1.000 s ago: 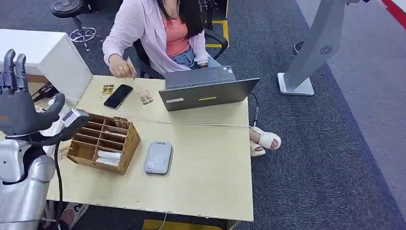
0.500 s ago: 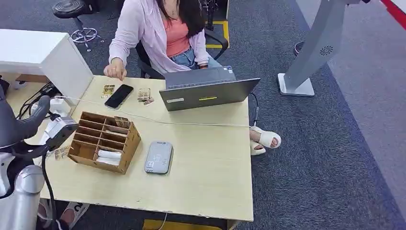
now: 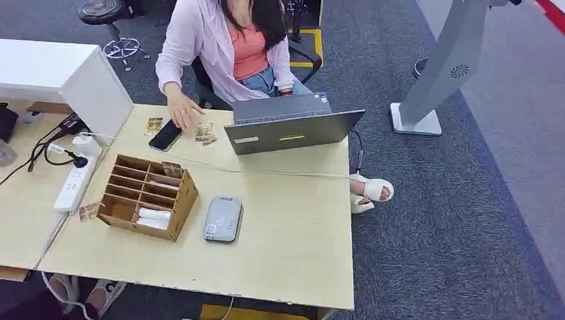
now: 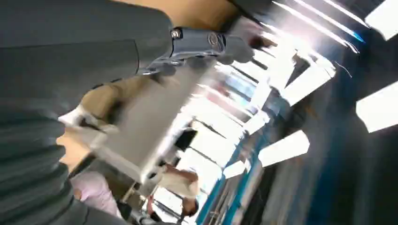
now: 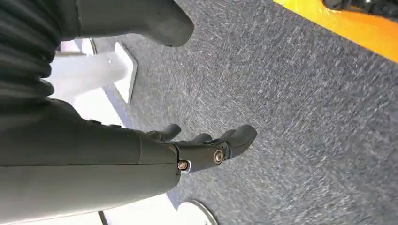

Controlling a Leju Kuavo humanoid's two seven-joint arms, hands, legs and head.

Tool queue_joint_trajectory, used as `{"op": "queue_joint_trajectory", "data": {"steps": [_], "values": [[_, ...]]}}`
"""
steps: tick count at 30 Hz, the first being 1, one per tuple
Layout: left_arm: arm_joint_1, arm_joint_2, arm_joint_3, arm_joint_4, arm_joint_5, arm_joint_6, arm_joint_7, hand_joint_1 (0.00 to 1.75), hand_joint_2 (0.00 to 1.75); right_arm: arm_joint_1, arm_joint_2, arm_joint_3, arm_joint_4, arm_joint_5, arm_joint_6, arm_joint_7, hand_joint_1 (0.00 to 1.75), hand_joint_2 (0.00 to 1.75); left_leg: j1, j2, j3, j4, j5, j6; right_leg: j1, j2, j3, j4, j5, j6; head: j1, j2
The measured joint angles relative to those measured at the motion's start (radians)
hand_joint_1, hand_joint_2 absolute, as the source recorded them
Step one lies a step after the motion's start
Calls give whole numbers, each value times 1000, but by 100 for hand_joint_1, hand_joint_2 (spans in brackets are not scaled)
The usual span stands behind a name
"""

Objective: Pass the card to the sensor for recognition and then transmit it.

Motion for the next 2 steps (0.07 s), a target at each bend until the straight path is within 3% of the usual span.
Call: {"op": "queue_joint_trajectory", "data": {"steps": [1,2], "values": [[-8,21,105,149,154,-63,48,0,175,-2,0,0,0,5,3,-5,0,175,1,9,4,0,-2,-4,0,7,0,0,2,-5,-8,0],[-18,26,191,293,262,-87,41,0,0,-1,0,0,1,10,9,-11,0,175,2,17,7,0,-2,-4,1,15,0,1,2,-5,-15,0]]}}
